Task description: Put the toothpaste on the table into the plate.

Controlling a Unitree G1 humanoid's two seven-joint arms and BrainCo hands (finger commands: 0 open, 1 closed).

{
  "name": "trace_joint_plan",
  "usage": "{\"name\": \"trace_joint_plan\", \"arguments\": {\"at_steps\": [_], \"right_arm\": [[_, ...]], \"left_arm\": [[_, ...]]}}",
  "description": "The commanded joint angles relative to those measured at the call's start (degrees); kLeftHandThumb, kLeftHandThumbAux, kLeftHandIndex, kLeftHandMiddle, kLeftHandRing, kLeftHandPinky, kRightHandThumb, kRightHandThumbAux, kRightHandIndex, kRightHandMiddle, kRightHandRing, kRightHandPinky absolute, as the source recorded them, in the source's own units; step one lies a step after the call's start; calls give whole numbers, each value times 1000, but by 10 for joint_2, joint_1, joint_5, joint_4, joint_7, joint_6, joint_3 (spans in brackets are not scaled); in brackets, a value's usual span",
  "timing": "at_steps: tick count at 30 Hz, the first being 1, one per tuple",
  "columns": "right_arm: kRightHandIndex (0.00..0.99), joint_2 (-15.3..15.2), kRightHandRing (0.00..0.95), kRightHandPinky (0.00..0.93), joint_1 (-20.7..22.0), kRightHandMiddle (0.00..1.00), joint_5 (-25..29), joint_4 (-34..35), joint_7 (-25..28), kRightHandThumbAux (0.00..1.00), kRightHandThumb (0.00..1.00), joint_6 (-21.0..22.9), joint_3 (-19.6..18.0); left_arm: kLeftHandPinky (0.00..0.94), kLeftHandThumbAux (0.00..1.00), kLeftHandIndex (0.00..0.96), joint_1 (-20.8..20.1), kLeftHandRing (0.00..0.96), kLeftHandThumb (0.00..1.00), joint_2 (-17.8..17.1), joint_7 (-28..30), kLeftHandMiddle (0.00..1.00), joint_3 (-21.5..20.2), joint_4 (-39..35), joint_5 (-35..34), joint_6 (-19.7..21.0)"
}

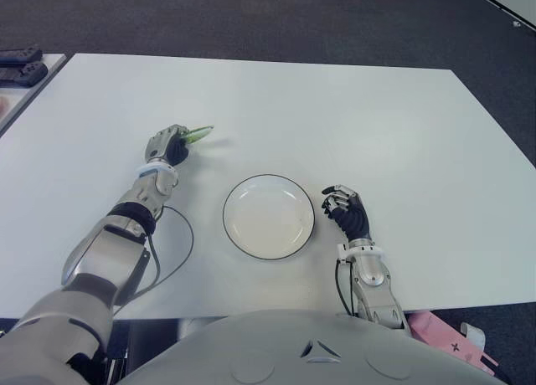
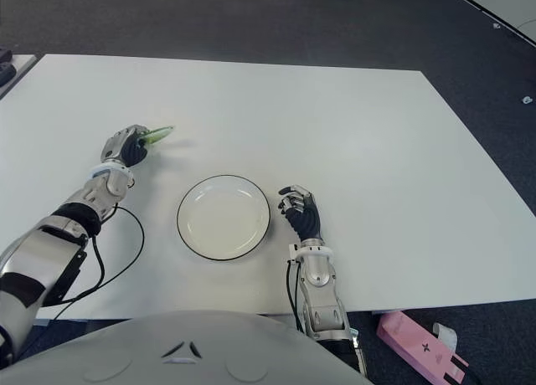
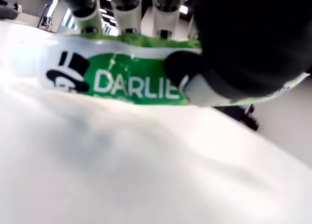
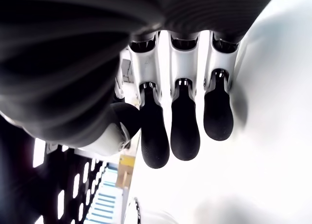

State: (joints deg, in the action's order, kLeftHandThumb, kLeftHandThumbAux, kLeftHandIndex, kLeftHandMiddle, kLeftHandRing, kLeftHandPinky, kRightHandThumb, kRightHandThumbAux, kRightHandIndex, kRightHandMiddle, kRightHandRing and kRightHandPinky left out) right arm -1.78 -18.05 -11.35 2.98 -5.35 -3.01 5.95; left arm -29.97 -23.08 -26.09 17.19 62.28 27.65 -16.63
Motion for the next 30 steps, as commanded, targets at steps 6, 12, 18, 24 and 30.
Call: {"name": "trace_joint_plan", "arguments": {"at_steps": [6,12,18,24,30], "right_arm": [[432,-3,671,669,6,673,0,-18,6,729,705,8,2],[432,1,668,665,5,670,-2,-9,4,729,706,21,5],[431,4,662,658,3,663,-7,-6,-1,729,706,24,7],[431,6,653,654,4,653,-9,-9,-5,729,705,21,7],[431,8,653,657,2,651,-5,-9,-4,729,706,17,7]], "left_arm": [[877,705,441,40,873,720,-17,18,880,-44,-138,-28,-58],[872,705,441,89,876,719,-23,40,882,-54,-306,-12,-37],[870,706,441,132,874,718,-23,70,877,-54,-393,-11,-41],[883,705,441,170,878,723,-15,82,880,-39,-441,7,-66],[886,704,441,194,884,730,-19,98,886,-12,-479,39,-110]]}}
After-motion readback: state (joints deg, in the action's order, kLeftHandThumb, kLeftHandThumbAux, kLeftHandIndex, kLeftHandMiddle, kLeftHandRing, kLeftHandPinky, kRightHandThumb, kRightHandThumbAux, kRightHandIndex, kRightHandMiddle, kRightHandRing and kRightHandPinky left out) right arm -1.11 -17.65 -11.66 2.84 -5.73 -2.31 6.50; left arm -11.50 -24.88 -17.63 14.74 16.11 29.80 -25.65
